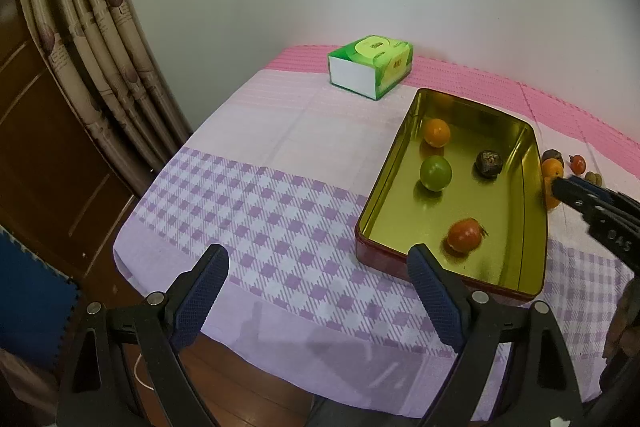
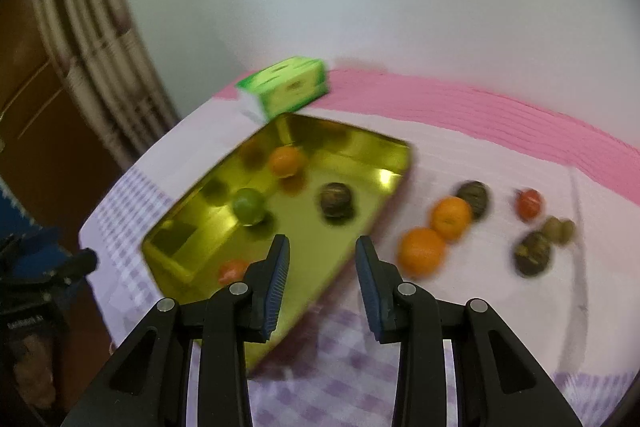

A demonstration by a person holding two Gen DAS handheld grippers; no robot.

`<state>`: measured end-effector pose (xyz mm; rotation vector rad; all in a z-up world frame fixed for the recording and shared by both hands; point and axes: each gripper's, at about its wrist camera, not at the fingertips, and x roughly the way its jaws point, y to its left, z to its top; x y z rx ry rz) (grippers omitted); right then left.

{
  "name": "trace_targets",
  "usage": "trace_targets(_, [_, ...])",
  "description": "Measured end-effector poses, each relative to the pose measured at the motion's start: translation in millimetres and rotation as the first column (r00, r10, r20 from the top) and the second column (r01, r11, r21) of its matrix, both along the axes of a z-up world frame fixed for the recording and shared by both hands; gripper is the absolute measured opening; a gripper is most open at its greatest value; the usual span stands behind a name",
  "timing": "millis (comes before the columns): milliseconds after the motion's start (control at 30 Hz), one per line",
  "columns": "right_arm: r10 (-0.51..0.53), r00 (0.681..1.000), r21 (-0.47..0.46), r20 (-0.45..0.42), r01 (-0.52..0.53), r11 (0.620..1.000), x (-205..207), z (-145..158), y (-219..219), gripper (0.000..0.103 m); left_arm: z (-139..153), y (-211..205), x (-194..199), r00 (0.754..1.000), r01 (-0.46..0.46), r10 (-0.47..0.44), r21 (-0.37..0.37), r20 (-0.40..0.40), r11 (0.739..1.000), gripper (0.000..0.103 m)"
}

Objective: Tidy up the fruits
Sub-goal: 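Move the right gripper to an orange beside the tin and grasp it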

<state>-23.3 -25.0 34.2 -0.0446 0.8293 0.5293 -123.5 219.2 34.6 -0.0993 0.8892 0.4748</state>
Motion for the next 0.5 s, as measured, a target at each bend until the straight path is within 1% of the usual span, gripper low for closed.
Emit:
trace_targets(67, [-0.049,0.999,-0.022,-0.016,0.049,0.999,6.0,-9.0,-16.4,0.035,-0.1,0.0,0.0,1.000,0.000,0.000,-0.002,0.000,1.000,0.088])
trace_targets(200, [-0.121,0.991,-0.026,-0.064,0.120,0.992,24.2,-25.0,-34.8,0.035,-1.2,-2.4,0.2,1.000,0.001,-0.001,0.001,-0.002,1.000,0.088])
trace_targets(300, [-0.142,0.986,-0.012,-0.092,0.142,0.990,35.1,-33.0,-40.6,0.035,-1.3,-4.9,0.5,1.000,0.005,-0.005,0.009,-0.001,1.000,0.088])
trace_targets(433, [-0.142,0.984,-0.002,-0.110,0.142,0.990,44.5,-38.0,-36.3,0.036,-3.6,-6.0,1.2,1.000,0.008,-0.008,0.009,-0.010,1.000,0.088])
trace_targets(500, [-0.139,0.981,0.014,-0.135,0.142,0.990,49.3,-40.9,-32.3,0.036,-4.2,-5.7,1.8,1.000,0.009,-0.009,0.005,-0.013,1.000,0.088])
